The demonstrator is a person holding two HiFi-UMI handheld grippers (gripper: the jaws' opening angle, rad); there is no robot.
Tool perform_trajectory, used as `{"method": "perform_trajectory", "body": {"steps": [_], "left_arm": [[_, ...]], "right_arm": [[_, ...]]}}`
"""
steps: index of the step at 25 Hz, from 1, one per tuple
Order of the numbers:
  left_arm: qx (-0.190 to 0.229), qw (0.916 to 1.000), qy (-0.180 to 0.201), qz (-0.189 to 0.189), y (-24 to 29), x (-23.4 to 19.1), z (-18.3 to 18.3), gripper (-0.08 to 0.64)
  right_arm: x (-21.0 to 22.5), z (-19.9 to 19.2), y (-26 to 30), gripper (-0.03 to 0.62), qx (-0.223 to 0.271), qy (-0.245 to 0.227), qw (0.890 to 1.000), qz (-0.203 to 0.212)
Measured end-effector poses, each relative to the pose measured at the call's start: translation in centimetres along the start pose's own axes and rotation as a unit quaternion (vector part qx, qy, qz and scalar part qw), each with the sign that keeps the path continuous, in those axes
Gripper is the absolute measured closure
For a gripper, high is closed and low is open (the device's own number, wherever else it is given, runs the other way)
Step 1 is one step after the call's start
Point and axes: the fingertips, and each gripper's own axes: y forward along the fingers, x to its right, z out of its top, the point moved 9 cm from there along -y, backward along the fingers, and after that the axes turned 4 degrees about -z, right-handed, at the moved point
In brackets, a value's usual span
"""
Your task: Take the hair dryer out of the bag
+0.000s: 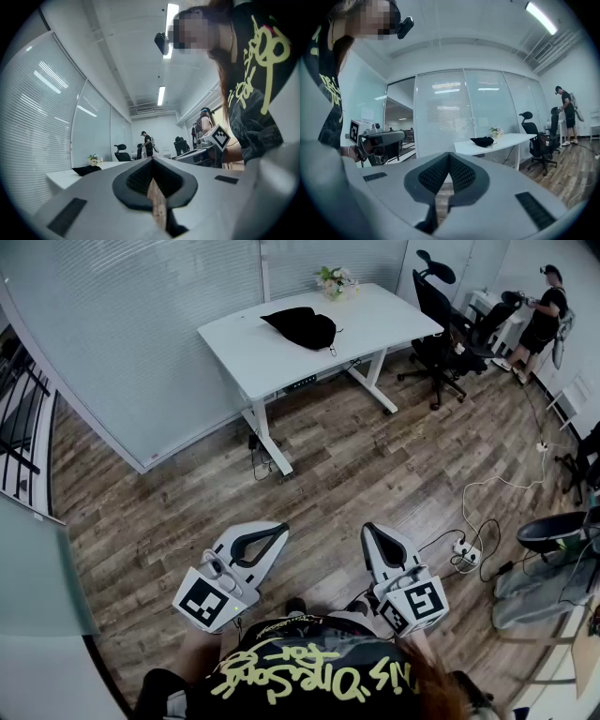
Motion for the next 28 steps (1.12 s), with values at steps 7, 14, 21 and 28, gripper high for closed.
{"method": "perform_trajectory", "body": {"steps": [7, 14, 21, 28], "left_arm": [[-0.003, 1.0, -0.004, -0.003, -0.4, -0.1, -0.2, 0.568], [-0.003, 1.0, -0.008, -0.001, -0.3, 0.2, -0.1, 0.568], [-0.001, 0.9999, -0.01, -0.004, -0.5, 0.8, -0.4, 0.568], [0.025, 0.9983, -0.037, 0.038, -0.7, -0.3, -0.6, 0.42]], "right_arm": [[-0.3, 0.1, -0.2, 0.589, 0.001, -0.001, 1.0, -0.005], [-0.3, 0.1, -0.5, 0.589, -0.004, -0.004, 1.0, -0.005], [-0.6, -0.4, -0.6, 0.589, -0.003, -0.011, 1.0, -0.005], [-0.6, -0.3, -0.7, 0.543, 0.008, -0.006, 1.0, -0.004]]}}
